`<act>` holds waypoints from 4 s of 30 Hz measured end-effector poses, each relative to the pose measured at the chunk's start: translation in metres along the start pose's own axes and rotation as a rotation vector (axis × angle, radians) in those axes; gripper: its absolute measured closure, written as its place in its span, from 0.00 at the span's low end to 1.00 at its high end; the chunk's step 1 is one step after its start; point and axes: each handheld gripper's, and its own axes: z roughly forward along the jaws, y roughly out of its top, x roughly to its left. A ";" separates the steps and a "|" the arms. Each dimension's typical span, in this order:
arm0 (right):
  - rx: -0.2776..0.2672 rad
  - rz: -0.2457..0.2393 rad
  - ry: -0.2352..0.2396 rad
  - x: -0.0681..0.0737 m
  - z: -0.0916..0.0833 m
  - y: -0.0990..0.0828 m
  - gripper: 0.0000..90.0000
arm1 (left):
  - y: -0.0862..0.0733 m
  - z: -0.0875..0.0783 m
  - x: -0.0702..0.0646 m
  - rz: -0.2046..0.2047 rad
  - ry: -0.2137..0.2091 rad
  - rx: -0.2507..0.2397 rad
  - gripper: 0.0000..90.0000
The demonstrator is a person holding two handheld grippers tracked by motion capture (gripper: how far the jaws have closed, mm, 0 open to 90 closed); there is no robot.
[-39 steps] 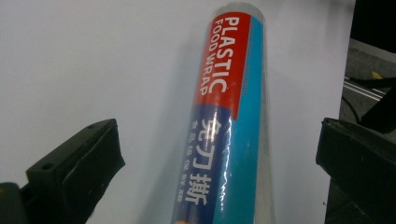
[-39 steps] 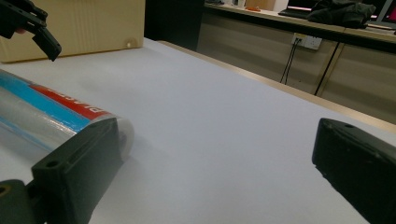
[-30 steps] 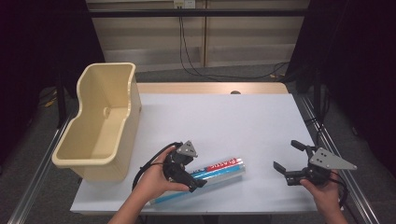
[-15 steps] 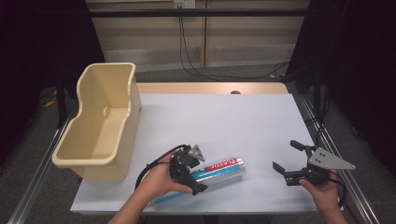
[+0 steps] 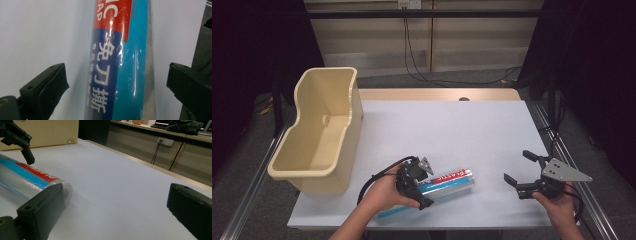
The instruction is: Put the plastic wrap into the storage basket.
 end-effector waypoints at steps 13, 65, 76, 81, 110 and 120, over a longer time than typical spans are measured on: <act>0.001 -0.009 0.002 0.000 0.000 0.000 0.01 | 0.002 0.012 0.000 0.020 0.004 0.065 0.13; 0.012 -0.023 0.006 0.000 0.000 0.000 0.01 | 0.021 -0.048 0.020 -0.297 0.060 0.115 0.36; 0.010 -0.024 0.006 0.000 0.000 0.000 0.01 | 0.026 -0.086 0.027 -0.364 0.108 0.091 0.36; 0.010 -0.026 0.008 0.000 0.001 0.000 0.01 | 0.029 -0.104 0.032 -0.386 0.117 0.087 0.36; 0.015 -0.034 0.014 0.003 0.002 0.000 0.01 | 0.016 -0.185 0.058 -0.541 0.190 0.014 0.36; 0.015 -0.034 0.013 0.003 0.002 0.000 0.01 | 0.010 -0.204 0.065 -0.584 0.208 0.004 0.36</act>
